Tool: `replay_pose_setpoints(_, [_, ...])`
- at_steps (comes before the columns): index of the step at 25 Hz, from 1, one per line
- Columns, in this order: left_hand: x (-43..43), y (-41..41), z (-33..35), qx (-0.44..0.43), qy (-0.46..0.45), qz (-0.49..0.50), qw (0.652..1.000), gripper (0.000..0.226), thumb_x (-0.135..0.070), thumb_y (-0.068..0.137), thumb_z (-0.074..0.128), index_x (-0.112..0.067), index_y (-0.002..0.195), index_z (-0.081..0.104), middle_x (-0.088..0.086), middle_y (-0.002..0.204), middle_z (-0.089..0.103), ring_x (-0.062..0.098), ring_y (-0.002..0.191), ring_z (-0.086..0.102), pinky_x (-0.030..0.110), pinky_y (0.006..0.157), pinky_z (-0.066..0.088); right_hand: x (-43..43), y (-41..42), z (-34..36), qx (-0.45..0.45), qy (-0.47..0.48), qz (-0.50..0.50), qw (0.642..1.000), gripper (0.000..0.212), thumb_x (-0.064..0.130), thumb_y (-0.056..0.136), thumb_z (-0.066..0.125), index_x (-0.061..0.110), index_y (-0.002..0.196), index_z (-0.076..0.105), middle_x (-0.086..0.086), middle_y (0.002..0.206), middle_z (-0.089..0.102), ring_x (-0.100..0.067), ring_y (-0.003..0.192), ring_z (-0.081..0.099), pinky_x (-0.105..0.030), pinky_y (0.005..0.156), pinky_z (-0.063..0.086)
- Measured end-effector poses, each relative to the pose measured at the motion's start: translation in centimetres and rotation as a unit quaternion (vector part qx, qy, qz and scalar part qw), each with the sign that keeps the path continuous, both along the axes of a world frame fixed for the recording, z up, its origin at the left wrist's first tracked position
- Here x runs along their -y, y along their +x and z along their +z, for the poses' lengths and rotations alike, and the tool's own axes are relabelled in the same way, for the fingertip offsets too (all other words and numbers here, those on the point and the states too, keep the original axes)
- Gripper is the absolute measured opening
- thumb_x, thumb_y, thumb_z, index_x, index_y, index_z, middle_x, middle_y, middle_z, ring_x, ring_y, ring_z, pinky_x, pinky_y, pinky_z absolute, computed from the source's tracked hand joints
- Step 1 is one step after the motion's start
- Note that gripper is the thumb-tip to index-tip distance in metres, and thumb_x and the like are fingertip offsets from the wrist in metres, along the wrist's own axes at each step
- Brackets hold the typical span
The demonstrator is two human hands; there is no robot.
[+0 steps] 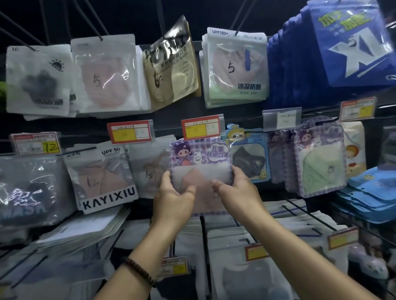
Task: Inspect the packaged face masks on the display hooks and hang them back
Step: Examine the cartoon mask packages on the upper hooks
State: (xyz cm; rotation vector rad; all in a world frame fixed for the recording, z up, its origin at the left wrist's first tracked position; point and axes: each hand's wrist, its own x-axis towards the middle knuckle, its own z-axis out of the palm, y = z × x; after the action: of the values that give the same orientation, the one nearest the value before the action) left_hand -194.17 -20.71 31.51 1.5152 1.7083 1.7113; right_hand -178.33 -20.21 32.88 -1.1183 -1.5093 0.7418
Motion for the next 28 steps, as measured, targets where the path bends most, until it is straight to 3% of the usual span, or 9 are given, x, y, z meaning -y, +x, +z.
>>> replay_pose_setpoints(4, [0.1,0.0,-0.2,-0.007,-0.006,0.003,1.0,0.083,-0.041,0.096,0.07,-0.028,0.165,0.027,0.0,0.15,0.058,0.024,0.126,0.063,0.049,0.106,0.056,0.6,-0.6,0.2,0.009,0.004,-0.015,1.0,0.061,0.042,0.092,0.072,0.03,0.147,0.049,-0.002,0.138,0.069,-0.024,0.119,0.068,-0.041,0.104,0.055])
replay_pose_setpoints(9, [1.2,0.7,-0.4,-0.045,0.046,0.045,0.997,0.052,-0.04,0.104,0.061,-0.025,0.151,0.044,-0.004,0.121,0.071,0.02,0.106,0.07,0.042,0.09,0.061,1.4,-1.0,-0.3,0.03,0.041,-0.025,0.998,0.072,0.044,0.095,0.064,0.022,0.158,0.037,-0.011,0.157,0.055,-0.03,0.137,0.06,-0.048,0.112,0.051])
replay_pose_setpoints(11, [1.7,1.0,-0.5,-0.06,0.08,0.087,0.991,0.036,-0.041,0.103,0.061,-0.027,0.136,0.053,-0.004,0.116,0.07,0.023,0.104,0.069,0.042,0.085,0.061,2.0,-0.8,-0.9,0.01,0.07,-0.048,0.996,0.061,0.038,0.099,0.063,0.024,0.155,0.043,-0.005,0.139,0.068,-0.023,0.124,0.067,-0.047,0.106,0.055])
replay_pose_setpoints(13, [2.0,1.0,-0.7,-0.069,0.123,0.121,0.983,0.029,-0.041,0.1,0.063,-0.028,0.126,0.055,-0.005,0.117,0.063,0.023,0.107,0.065,0.047,0.088,0.06,2.4,-0.6,-1.4,-0.03,0.11,-0.066,0.991,0.04,0.03,0.1,0.064,0.031,0.139,0.057,0.008,0.109,0.077,-0.01,0.097,0.074,-0.043,0.091,0.062])
replay_pose_setpoints(15, [2.8,1.5,-0.5,-0.002,0.155,0.068,0.986,0.022,-0.033,0.102,0.065,-0.031,0.122,0.055,-0.008,0.116,0.068,0.014,0.099,0.071,0.044,0.082,0.064,3.0,-0.5,-1.8,-0.073,0.14,-0.07,0.985,0.036,0.023,0.1,0.066,0.034,0.134,0.064,0.016,0.098,0.077,-0.001,0.087,0.074,-0.035,0.082,0.064])
replay_pose_setpoints(19, [4.4,2.6,-0.6,0.11,0.182,-0.027,0.977,0.02,-0.024,0.103,0.067,-0.033,0.116,0.056,-0.008,0.1,0.077,0.009,0.085,0.077,0.036,0.07,0.066,3.3,0.1,-2.3,-0.139,0.196,-0.071,0.968,0.049,0.02,0.099,0.07,0.034,0.145,0.062,0.016,0.12,0.077,-0.008,0.107,0.075,-0.044,0.094,0.063])
replay_pose_setpoints(22, [5.3,3.3,-0.9,0.145,0.2,-0.07,0.966,0.025,-0.021,0.104,0.066,-0.031,0.124,0.056,-0.009,0.103,0.079,0.007,0.09,0.078,0.025,0.069,0.064,3.2,1.1,-2.6,-0.164,0.208,-0.043,0.963,0.052,0.017,0.101,0.071,0.033,0.149,0.06,0.014,0.126,0.076,-0.012,0.108,0.076,-0.045,0.092,0.065])
replay_pose_setpoints(25, [5.4,4.0,-1.6,0.152,0.2,-0.1,0.963,0.044,-0.019,0.104,0.066,-0.035,0.142,0.051,-0.006,0.114,0.079,0.01,0.099,0.079,0.033,0.078,0.066,2.8,2.4,-2.9,-0.179,0.206,-0.019,0.962,0.051,0.016,0.103,0.069,0.034,0.15,0.06,0.019,0.129,0.075,-0.006,0.108,0.075,-0.045,0.095,0.064])
replay_pose_setpoints(28, [4.8,5.1,-2.4,0.166,0.181,-0.124,0.961,0.052,-0.014,0.103,0.067,-0.042,0.145,0.051,-0.004,0.115,0.079,0.013,0.1,0.079,0.038,0.082,0.066,1.8,4.1,-3.2,-0.19,0.201,-0.012,0.961,0.048,0.023,0.104,0.069,0.051,0.142,0.061,0.01,0.133,0.075,-0.014,0.112,0.075,-0.052,0.094,0.064])
